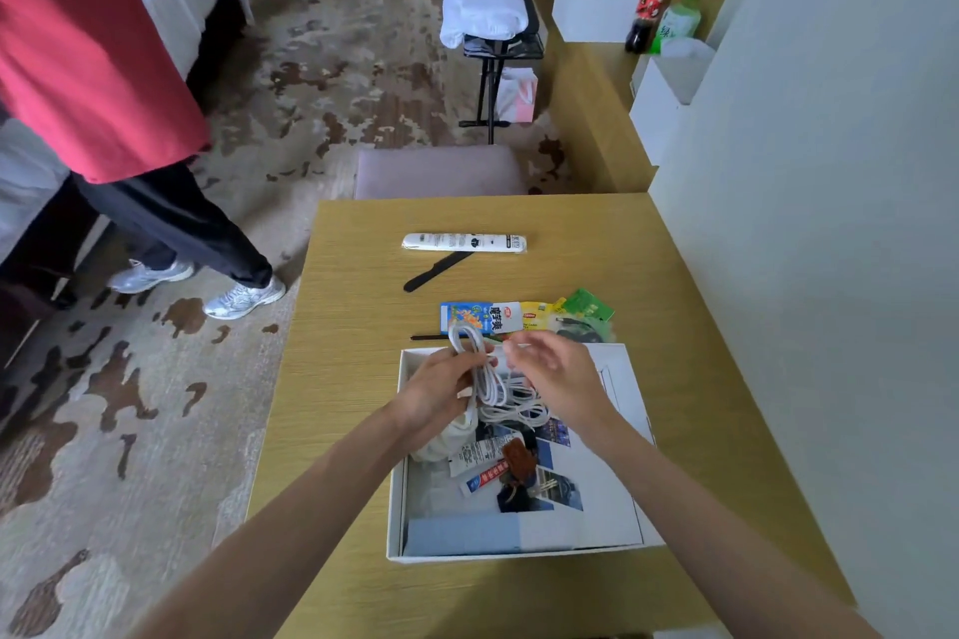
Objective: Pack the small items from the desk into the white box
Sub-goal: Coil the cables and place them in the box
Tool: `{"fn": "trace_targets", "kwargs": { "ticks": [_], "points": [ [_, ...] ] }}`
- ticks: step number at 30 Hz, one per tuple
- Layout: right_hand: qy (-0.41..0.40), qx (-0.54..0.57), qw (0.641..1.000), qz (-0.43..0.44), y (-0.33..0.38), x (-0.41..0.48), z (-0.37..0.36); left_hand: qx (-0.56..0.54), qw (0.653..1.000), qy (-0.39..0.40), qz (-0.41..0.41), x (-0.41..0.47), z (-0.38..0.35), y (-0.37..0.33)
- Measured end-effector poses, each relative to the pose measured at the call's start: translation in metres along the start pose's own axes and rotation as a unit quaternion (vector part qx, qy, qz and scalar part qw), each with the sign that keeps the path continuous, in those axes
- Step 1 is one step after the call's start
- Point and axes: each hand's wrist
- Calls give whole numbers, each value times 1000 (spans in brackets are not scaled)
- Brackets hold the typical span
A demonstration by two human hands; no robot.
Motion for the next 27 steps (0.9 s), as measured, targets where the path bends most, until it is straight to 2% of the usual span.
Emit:
{"fn": "trace_targets", "kwargs": {
  "ticks": [10, 13, 16, 24, 25, 26, 27],
  "points": [
    [72, -213, 969, 102, -15, -3, 25, 44, 998, 35, 28, 1, -17, 11],
    [66, -295, 944, 130, -21, -4, 32, 129, 991, 25, 20, 4, -20, 15],
    [52, -311, 942, 116, -30, -8, 36, 214, 977, 7, 10, 8, -22, 13],
    [52, -177, 982, -38, -31, -26, 45, 407, 912, 12, -56, 25, -26, 22],
    [43, -152, 986, -59, -30, -29, 51, 437, 897, 20, -67, 25, -24, 23],
    [35, -124, 989, -75, -29, -32, 59, 491, 866, 40, -84, 24, -21, 25],
    [28, -98, 991, -86, -29, -35, 66, 563, 816, 71, -106, 24, -18, 26]
  ]
}}
Point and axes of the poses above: each hand's wrist, its own x-axis towards the middle knuckle, its own z-axis out of the back of the hand, y = z × x, and after that the axes turned 6 degrees about -x, right-handed
